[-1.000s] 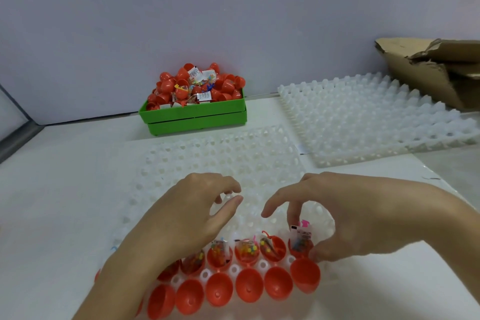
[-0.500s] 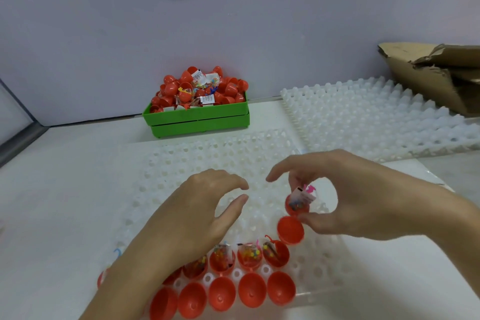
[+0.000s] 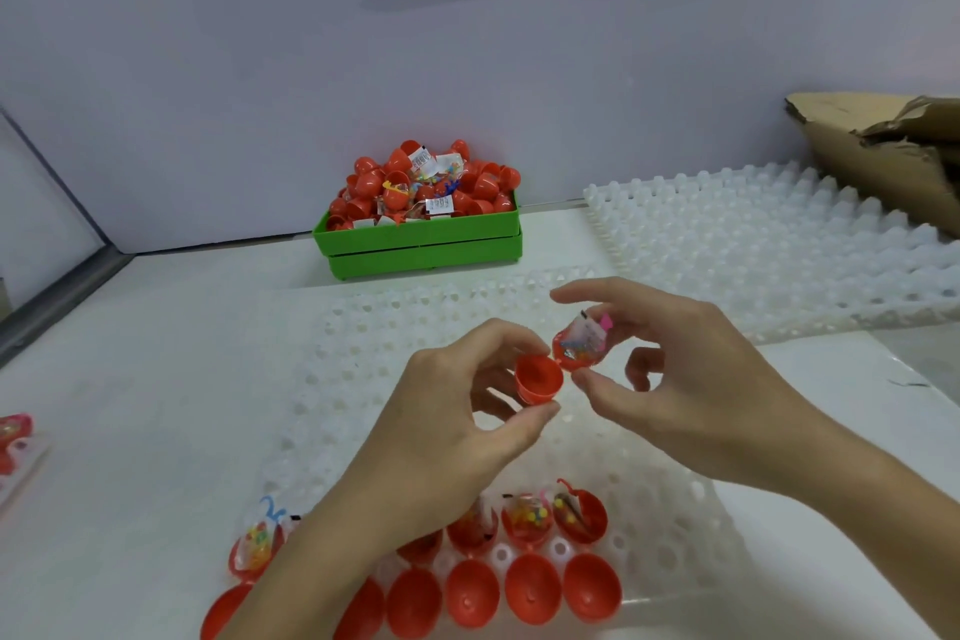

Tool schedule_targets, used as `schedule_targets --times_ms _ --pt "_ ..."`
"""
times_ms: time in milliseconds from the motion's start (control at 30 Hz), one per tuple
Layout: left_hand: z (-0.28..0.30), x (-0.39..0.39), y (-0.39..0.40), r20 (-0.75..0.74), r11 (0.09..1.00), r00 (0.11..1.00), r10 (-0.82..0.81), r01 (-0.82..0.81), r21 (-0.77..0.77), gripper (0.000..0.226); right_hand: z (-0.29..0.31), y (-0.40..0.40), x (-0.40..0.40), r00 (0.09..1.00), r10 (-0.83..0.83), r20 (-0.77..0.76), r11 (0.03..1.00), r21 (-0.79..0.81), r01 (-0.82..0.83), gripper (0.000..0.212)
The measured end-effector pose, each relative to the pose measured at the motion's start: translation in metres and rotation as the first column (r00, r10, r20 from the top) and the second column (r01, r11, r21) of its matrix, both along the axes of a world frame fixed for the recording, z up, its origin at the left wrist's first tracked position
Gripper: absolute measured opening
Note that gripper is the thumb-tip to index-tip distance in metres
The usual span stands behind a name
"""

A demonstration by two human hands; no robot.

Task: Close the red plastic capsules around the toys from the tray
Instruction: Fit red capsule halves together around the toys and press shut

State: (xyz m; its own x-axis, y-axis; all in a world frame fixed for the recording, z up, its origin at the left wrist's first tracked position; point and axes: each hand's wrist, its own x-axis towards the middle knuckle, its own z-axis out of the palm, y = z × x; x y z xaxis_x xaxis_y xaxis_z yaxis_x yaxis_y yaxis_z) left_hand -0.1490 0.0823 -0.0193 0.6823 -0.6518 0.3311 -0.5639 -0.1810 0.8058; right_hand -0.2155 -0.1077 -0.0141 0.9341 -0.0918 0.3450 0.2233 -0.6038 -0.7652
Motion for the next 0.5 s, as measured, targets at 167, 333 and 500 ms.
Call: schedule_targets --times_ms 167,333,500 --pt "0.0023 0.0033 0.0026 -0.052 0.999 0.998 0.028 -0.03 -0.036 0.025 0.0009 0.001 0.002 1.0 -0.008 -0.026 0.985 0.17 0.013 0.046" --pt "0.0019 0.0056 0.0033 -0.128 0.997 0.991 0.042 -0.05 -0.057 0.024 0.0006 0.0028 0.0033 1.0 0.007 0.006 0.938 0.346 -0.008 0.045" --pt "0.0025 0.0062 0.0035 -0.118 0.998 0.992 0.037 -0.043 -0.05 0.024 -0.002 0.0078 0.0033 0.998 0.043 0.04 0.891 0.451 -0.056 0.037"
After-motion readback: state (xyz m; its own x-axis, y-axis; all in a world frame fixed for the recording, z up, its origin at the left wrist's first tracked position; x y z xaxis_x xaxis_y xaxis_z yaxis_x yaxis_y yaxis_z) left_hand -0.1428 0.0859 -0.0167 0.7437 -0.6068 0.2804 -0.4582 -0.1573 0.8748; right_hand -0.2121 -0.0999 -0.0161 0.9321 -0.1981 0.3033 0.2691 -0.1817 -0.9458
